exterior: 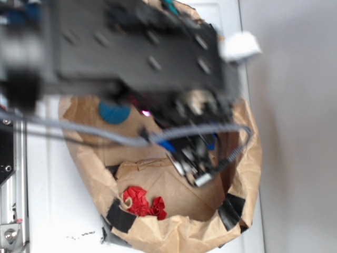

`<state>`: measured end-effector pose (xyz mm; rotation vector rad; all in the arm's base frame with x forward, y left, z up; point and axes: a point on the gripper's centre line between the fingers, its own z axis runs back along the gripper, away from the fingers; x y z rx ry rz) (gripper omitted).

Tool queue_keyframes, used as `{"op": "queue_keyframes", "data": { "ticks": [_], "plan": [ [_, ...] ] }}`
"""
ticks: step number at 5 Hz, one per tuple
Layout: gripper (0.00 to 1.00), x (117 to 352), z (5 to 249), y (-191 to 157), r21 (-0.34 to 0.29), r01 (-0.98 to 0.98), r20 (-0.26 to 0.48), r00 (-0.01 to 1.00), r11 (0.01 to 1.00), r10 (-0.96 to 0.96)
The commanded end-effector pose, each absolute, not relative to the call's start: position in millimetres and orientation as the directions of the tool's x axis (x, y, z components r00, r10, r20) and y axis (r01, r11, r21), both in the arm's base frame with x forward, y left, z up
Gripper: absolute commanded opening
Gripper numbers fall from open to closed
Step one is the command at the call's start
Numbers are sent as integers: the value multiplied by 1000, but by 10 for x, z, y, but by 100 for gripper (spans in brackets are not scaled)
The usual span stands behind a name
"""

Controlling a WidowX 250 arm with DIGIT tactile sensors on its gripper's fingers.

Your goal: Grab the red paper.

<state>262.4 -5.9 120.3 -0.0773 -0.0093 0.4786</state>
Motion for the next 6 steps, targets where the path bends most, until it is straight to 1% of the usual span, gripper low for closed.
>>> {"op": "queue_keyframes", "data": {
  "ticks": [1,2,5,6],
  "plan": [
    [100,2542,831,-186,35,-527,-77,846,849,528],
    [100,2499,794,-380,81,-557,-164,810,826,563],
    [100,2499,794,-380,81,-557,-164,810,826,563],
    [100,2402,801,-464,1,-645,-277,734,765,620]
  ]
}}
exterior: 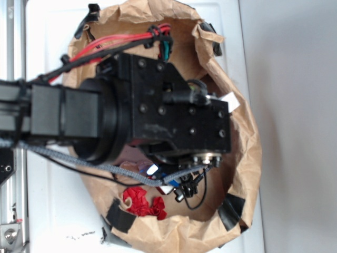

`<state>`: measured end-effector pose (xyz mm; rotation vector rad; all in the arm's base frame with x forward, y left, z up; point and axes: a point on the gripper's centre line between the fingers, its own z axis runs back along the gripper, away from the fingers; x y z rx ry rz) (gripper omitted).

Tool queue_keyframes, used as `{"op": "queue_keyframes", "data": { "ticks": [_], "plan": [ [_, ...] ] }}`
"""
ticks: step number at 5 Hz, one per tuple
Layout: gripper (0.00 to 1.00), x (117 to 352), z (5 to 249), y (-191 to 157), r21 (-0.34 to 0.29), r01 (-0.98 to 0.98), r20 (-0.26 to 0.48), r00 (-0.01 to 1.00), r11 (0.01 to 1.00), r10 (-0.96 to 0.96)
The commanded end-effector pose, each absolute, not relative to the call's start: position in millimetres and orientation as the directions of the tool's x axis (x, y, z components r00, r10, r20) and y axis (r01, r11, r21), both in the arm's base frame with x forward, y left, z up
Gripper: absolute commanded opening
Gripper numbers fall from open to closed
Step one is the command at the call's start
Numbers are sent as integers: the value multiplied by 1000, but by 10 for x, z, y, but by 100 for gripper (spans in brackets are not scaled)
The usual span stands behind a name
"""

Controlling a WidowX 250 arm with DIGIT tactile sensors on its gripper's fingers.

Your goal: Grab the red paper.

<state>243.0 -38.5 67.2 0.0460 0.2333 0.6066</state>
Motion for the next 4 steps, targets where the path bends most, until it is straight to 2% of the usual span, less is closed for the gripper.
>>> {"op": "queue_keyframes", "data": {
  "ticks": [1,2,3,4],
  "plan": [
    [100,2377,913,-544,-21,-682,-324,697,731,640],
    [100,2347,980,-568,-40,-708,-363,668,705,650],
    [100,2315,934,-585,-81,-701,-412,670,708,617],
    [100,2214,776,-691,-114,-680,-397,700,725,594]
  ]
}}
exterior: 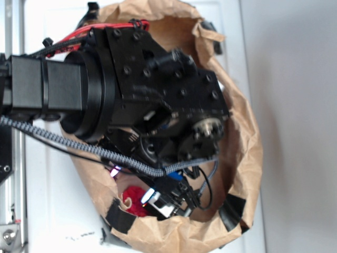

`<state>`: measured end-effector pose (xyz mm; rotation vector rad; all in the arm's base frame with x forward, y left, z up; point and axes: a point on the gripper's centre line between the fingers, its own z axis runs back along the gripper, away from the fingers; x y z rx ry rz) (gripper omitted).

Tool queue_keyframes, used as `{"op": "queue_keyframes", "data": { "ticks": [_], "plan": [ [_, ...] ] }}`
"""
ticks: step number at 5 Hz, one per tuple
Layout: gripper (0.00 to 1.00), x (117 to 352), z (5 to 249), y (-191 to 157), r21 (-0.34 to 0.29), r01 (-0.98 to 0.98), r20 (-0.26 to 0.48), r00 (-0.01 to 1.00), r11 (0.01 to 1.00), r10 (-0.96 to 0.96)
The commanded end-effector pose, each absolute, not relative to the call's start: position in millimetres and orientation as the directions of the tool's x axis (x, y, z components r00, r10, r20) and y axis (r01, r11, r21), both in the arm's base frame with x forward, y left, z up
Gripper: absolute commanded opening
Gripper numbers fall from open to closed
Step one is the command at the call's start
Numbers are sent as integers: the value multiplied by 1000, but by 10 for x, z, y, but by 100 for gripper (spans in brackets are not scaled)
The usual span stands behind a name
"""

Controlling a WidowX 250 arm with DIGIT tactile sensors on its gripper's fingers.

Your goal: Grab the red paper.

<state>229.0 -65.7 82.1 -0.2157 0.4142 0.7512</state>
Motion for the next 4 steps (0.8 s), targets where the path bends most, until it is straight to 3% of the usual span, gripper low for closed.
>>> {"op": "queue_keyframes", "data": {
  "ticks": [1,2,4],
  "plan": [
    [100,2112,598,-776,-83,-641,-399,723,763,564],
    [0,2015,372,-824,-77,-610,-347,758,788,553],
    [0,1986,361,-681,-111,-613,-304,770,782,560]
  ]
}}
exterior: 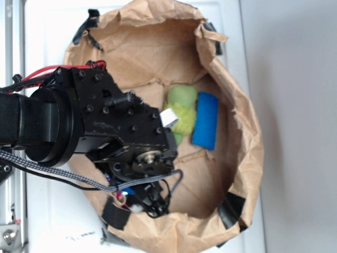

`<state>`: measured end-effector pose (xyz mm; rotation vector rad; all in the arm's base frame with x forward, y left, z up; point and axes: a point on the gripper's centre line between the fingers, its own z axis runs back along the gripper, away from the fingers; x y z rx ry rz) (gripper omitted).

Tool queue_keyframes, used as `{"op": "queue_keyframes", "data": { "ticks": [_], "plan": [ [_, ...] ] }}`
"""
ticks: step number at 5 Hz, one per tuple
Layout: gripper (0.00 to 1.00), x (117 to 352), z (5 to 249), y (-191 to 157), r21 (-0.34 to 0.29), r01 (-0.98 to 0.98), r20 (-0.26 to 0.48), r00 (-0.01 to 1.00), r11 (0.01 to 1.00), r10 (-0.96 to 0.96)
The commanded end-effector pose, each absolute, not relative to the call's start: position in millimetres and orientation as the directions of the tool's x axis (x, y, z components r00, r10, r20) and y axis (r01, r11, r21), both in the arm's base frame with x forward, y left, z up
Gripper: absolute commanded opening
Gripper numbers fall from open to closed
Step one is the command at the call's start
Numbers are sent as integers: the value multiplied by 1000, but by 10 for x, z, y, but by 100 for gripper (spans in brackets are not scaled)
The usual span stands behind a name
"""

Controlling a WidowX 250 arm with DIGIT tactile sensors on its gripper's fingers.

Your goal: Grab the red paper.

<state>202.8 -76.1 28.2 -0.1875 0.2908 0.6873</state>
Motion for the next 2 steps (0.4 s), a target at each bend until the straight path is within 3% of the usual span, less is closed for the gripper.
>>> {"op": "queue_keyframes", "data": {
  "ticks": [1,2],
  "plan": [
    [0,2010,481,-581,-129,-617,-330,765,776,553],
    [0,2128,745,-524,-198,-638,-319,760,744,567]
  ]
}}
